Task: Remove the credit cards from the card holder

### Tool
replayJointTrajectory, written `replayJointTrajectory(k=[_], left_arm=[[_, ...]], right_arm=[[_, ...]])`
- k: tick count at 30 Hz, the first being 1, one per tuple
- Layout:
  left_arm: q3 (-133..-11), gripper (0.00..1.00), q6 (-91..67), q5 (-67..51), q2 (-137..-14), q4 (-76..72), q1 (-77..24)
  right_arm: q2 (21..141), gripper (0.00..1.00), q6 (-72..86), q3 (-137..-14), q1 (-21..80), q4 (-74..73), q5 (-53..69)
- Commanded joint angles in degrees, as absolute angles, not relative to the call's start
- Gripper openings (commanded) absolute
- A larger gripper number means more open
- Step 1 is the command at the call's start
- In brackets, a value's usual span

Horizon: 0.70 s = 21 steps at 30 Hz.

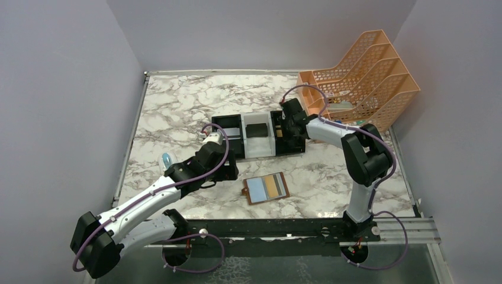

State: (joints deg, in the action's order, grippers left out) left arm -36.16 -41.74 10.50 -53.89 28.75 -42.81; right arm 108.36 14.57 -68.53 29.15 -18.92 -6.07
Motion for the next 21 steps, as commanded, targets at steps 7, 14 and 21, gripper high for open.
replayJointTrajectory(k=[7,14,21], left_arm=[[-36.22,0.9,-42.45,10.07,-53.77,27.35,-42.47],[-36.12,0.9,-42.54,9.76,-54.17,27.18,-42.46],[-36.3,0.9,-42.45,9.34,-54.68,26.95,-42.46]], right_arm=[[112.96,0.07,16.57,-69.45,29.16,-13.72,-9.89],[112.97,0.09,16.25,-69.24,29.27,-12.12,-12.93],[110.68,0.12,14.77,-69.49,29.27,-12.87,-12.28]])
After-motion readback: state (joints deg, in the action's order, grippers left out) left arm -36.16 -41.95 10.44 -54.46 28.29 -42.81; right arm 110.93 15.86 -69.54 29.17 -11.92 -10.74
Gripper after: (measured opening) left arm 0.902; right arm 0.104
